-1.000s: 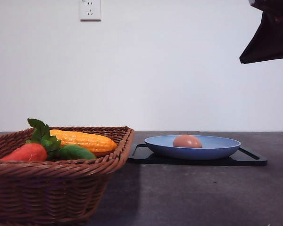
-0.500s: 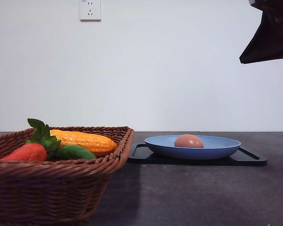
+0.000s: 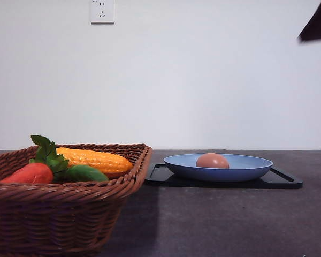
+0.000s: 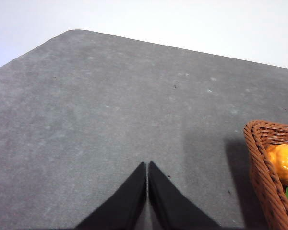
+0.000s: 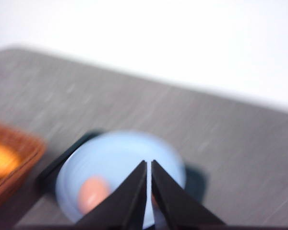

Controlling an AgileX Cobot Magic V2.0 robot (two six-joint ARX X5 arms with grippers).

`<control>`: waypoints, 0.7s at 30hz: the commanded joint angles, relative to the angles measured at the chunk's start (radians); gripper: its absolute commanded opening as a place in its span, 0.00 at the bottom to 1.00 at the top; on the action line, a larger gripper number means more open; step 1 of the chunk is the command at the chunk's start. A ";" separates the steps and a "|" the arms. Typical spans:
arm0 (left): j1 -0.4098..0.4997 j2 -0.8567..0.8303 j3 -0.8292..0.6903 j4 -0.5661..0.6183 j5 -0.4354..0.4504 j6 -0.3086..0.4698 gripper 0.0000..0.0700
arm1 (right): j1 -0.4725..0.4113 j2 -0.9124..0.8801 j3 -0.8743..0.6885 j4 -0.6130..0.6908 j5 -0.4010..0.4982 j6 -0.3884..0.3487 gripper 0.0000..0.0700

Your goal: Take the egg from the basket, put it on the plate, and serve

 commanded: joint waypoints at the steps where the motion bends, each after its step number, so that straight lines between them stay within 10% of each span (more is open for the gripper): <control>1: -0.002 -0.002 -0.024 -0.013 -0.002 -0.001 0.00 | -0.021 -0.046 -0.055 0.025 -0.004 -0.063 0.00; 21: -0.002 -0.002 -0.024 -0.013 -0.002 -0.002 0.00 | -0.327 -0.538 -0.380 -0.024 -0.210 0.049 0.00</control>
